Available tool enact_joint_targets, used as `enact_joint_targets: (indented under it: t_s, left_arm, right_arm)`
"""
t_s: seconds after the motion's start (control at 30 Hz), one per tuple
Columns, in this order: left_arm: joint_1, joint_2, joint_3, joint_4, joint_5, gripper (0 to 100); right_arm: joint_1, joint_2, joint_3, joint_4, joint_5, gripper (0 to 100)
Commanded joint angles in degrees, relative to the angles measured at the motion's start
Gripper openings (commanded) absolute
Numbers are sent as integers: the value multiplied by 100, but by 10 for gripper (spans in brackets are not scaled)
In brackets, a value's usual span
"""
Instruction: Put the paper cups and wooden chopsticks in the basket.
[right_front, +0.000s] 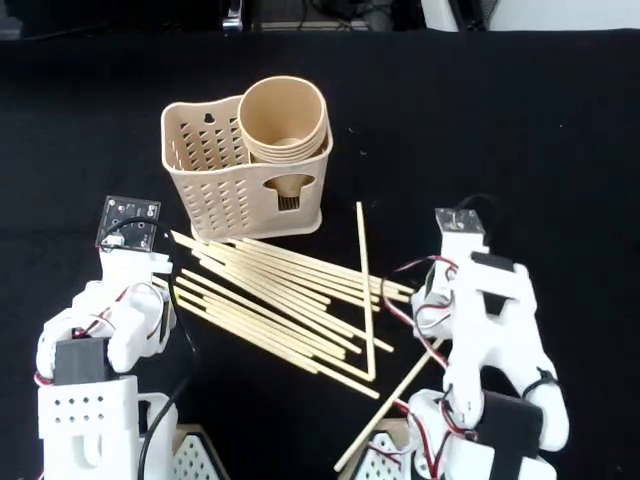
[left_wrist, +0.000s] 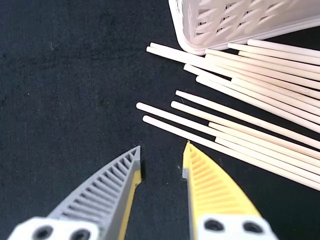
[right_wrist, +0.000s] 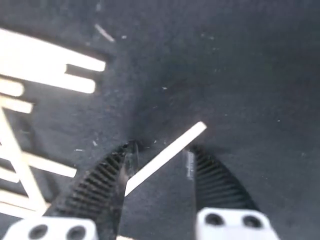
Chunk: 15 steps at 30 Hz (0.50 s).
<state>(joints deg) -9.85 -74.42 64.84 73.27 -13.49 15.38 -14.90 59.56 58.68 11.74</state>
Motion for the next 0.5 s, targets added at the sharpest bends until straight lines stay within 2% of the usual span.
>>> enact_joint_targets:
  t_s: [0.0,0.47]
  left_arm:
    - [-31,-62,-127,-246,62,152]
    - [-22,-62,-75,-334,62,152]
  right_arm:
    - [0,-171,-22,-18,-62,54]
    - [-343,-1754,-13,457,-105,35]
